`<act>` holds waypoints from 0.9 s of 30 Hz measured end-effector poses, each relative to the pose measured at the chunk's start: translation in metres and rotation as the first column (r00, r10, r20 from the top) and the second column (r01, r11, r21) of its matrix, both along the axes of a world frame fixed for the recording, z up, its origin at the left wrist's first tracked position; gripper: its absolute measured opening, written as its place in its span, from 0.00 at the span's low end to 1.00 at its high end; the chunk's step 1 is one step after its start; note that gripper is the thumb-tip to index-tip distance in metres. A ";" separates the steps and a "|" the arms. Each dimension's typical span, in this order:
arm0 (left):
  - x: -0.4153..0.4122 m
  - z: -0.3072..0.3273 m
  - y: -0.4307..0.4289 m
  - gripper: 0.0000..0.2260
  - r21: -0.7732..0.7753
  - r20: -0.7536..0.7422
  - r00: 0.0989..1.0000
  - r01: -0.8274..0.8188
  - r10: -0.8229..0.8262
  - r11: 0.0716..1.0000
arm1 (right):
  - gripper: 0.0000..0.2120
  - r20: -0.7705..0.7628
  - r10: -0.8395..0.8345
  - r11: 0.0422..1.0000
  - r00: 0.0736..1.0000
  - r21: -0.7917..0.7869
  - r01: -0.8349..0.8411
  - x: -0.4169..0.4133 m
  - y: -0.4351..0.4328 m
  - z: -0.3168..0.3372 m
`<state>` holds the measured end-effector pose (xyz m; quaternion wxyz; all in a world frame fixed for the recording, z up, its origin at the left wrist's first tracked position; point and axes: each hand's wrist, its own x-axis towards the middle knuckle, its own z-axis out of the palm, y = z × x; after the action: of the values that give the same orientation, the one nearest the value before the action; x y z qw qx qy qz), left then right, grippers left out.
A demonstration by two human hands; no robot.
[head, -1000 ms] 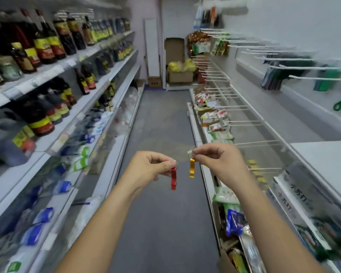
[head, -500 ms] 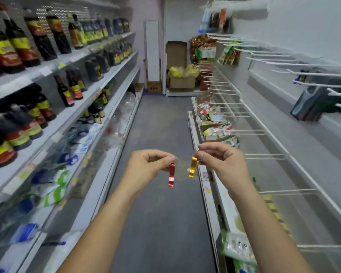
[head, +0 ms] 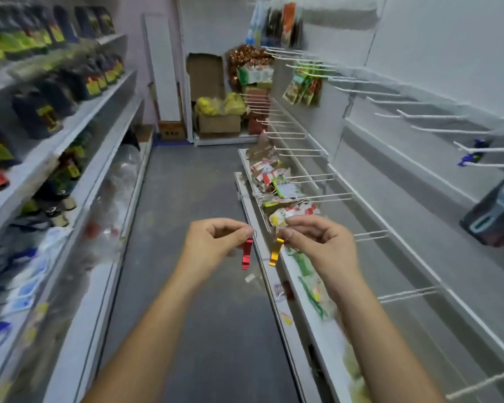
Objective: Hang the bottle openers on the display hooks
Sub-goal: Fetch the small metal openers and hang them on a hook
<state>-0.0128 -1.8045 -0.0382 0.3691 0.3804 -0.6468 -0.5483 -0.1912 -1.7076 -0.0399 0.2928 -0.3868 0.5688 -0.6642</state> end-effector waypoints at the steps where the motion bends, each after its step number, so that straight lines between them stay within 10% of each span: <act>1: -0.012 -0.002 -0.019 0.03 0.001 -0.004 1.000 0.021 -0.021 1.000 | 0.09 0.000 -0.017 1.000 1.000 -0.002 0.017 -0.011 -0.016 -0.003; 18: -0.235 0.015 -0.241 0.02 -0.057 -0.006 0.946 0.323 -0.324 0.945 | 0.06 0.050 -0.292 0.956 0.955 -0.010 0.293 -0.194 -0.185 0.004; 27: -0.349 -0.003 -0.257 0.03 -0.009 -0.035 0.691 0.723 -0.722 0.691 | 0.06 0.102 -0.723 0.690 0.683 0.051 0.722 -0.211 -0.156 -0.003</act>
<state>-0.3618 -2.0615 -0.0416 0.1345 0.0868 -0.7360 -0.6578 -0.4022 -1.8636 -0.0434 0.0407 -0.0921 0.6595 -0.7449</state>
